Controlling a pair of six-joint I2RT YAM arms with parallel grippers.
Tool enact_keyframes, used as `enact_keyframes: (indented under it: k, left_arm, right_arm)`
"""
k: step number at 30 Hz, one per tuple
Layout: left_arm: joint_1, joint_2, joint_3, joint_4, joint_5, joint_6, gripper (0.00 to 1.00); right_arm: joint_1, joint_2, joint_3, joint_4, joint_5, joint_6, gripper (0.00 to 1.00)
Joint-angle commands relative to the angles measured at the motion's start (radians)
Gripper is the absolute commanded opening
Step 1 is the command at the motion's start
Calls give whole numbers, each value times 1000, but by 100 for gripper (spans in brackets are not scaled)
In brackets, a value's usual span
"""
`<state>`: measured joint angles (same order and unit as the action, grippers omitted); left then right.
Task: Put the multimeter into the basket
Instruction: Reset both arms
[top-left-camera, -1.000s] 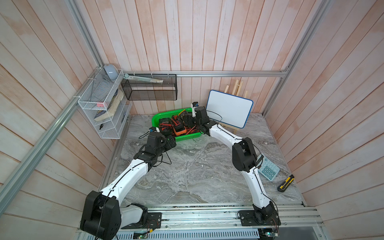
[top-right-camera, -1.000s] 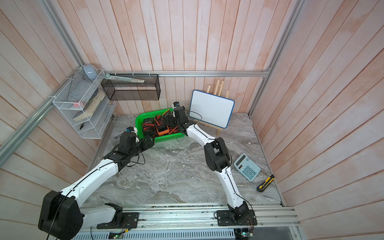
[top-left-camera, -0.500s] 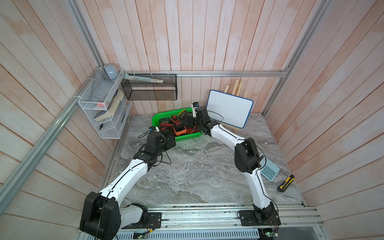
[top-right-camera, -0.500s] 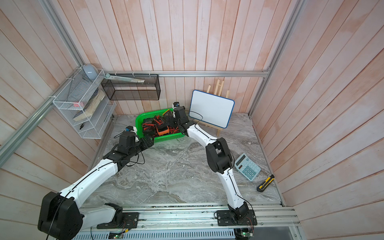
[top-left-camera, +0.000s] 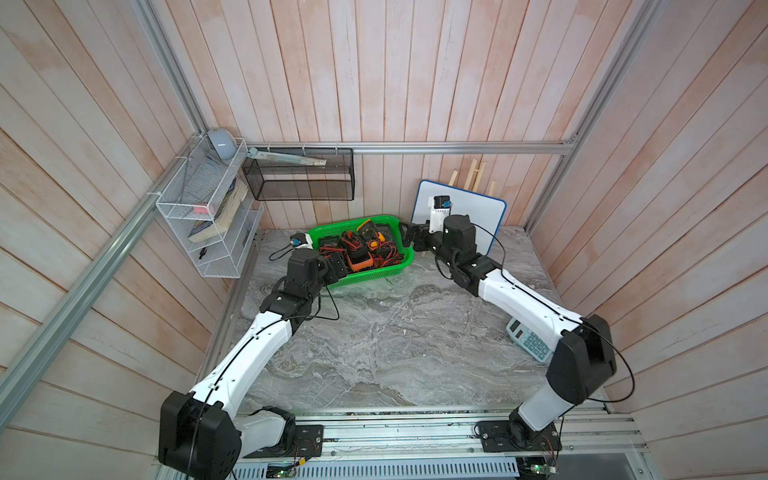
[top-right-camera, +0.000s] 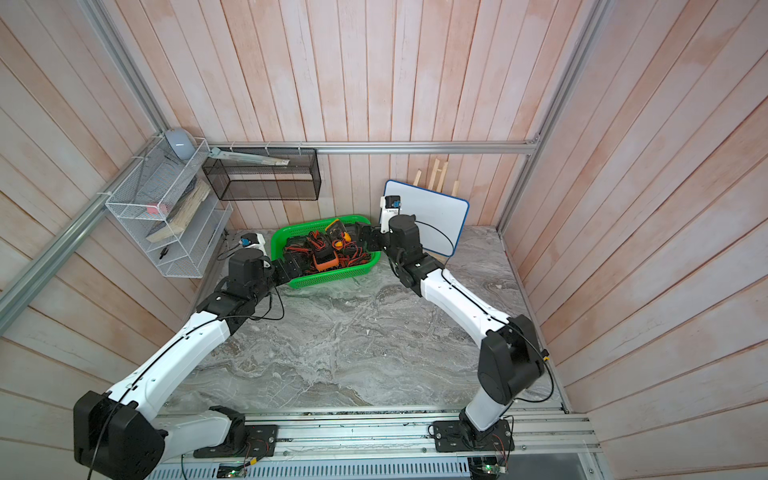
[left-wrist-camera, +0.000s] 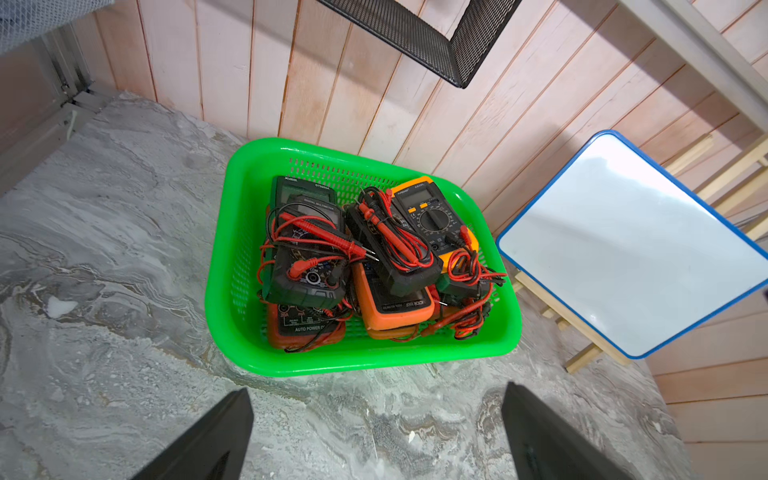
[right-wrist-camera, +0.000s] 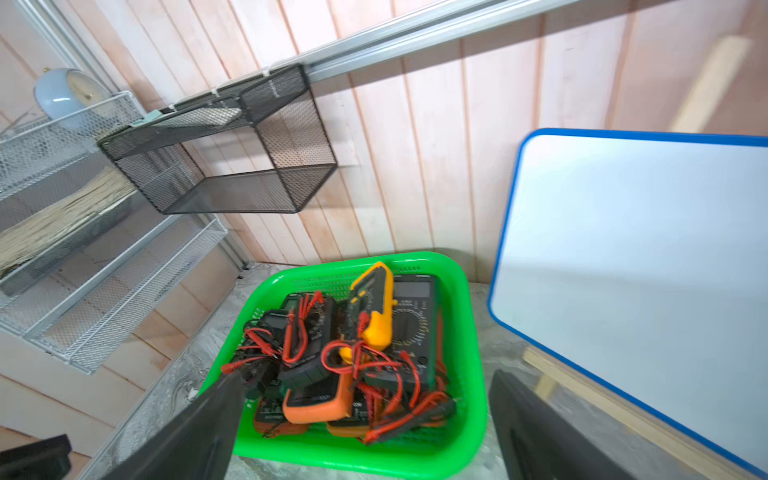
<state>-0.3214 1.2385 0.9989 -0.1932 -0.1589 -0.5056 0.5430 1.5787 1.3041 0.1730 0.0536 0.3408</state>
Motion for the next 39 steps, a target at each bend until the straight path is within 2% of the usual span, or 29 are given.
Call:
enact_keyframes:
  k: [1,8,12,16,18,21,25,30,36,39]
  left_arm:
    - [5,-43,-59,112,-67,102,100]
    - [4,-99,-225,351,-116,284,100]
    - [4,-109,-328,510,-153,385,100]
    - [8,-95,-410,637,-195,422,100]
    - [26,-85,-444,691,-190,423,100]
    - [65,-46,-470,740,-194,418,99]
    - [102,33,-481,790,-187,422,100]
    - [131,122,-516,928,-166,477,99]
    - [148,192,-525,1058,-165,509,100]
    - [150,193,-550,1125,-166,515,100]
  right_arm:
    - [-70,-108,-161,75,12,31,98]
    - [-255,-330,-493,142,79,70,98]
    - [-343,-398,-610,152,152,60,98]
    - [-415,-445,-725,223,233,39,98]
    - [-426,-456,-778,276,301,-23,98]
    - [-439,-431,-805,291,406,-72,98]
    - [-487,-381,-852,338,433,-46,98]
    - [-510,-311,-946,523,502,-87,98]
    - [-510,-211,-1051,848,518,-152,98]
    - [-517,-188,-1050,898,484,-181,98]
